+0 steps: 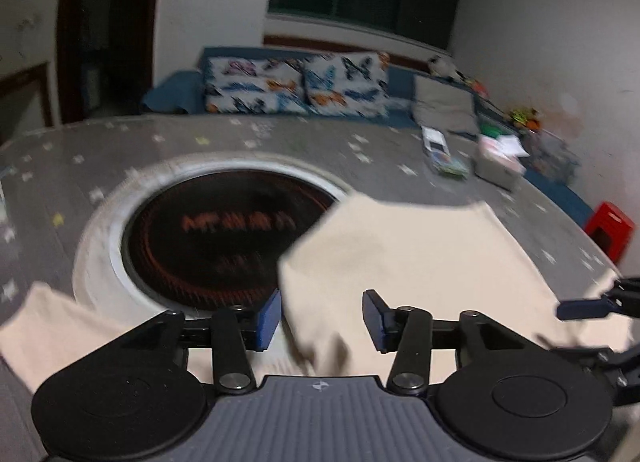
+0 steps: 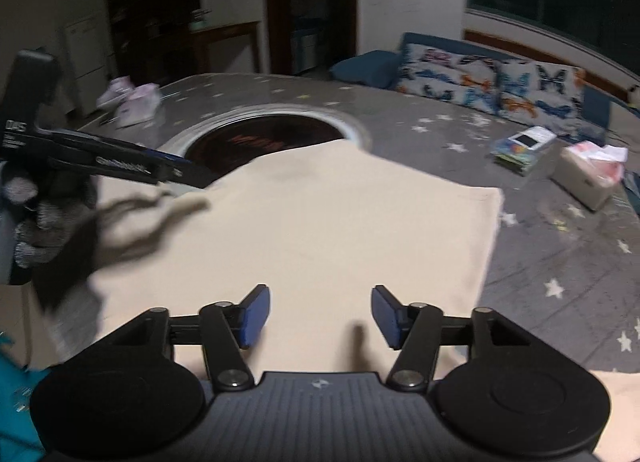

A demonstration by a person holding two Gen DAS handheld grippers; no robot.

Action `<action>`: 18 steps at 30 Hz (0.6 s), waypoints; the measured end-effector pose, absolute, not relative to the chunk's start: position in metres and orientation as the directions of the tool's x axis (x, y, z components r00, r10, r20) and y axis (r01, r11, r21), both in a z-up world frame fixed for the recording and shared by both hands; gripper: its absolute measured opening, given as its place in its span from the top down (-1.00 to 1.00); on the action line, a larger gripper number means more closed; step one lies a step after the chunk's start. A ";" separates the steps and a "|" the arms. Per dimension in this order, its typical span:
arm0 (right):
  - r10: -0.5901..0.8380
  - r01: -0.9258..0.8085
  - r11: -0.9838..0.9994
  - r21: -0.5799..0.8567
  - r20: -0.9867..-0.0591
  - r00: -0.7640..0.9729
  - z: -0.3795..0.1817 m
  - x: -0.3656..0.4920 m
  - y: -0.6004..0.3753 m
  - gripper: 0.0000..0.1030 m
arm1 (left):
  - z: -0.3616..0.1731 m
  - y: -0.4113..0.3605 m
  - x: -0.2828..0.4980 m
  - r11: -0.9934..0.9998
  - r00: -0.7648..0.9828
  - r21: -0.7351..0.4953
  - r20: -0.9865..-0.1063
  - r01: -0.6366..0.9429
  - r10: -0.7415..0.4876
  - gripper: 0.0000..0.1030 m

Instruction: Fold clothes

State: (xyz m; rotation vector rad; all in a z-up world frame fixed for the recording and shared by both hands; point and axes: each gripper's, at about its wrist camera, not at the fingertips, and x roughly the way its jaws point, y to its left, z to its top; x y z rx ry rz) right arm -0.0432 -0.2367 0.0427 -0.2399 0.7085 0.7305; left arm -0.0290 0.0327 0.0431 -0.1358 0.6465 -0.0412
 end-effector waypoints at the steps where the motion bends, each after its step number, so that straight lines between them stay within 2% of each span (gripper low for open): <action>1: 0.522 -0.673 0.739 0.037 -0.663 0.537 0.041 -0.039 -0.237 -0.23 | 0.042 0.033 -0.021 0.990 0.798 -0.137 -0.598 -0.010 -0.075 0.01; 9: 0.486 -0.604 0.796 0.040 -0.637 0.599 0.023 -0.006 -0.238 -0.61 | 0.027 0.029 0.031 0.994 0.779 -0.104 -0.625 -0.024 -0.046 0.00; 11: 0.488 -0.603 0.796 0.046 -0.638 0.596 0.016 -0.005 -0.237 -0.62 | 0.023 0.027 0.038 0.995 0.775 -0.097 -0.629 -0.016 -0.049 0.00; 17: 0.490 -0.627 0.779 0.010 -0.632 0.600 0.004 -0.011 -0.230 -1.00 | 0.013 0.023 0.055 0.996 0.757 -0.094 -0.651 -0.009 -0.054 0.03; 18: 0.493 -0.628 0.778 0.013 -0.632 0.598 0.004 -0.011 -0.230 -1.00 | 0.012 0.023 0.056 0.995 0.756 -0.095 -0.652 -0.003 -0.060 0.05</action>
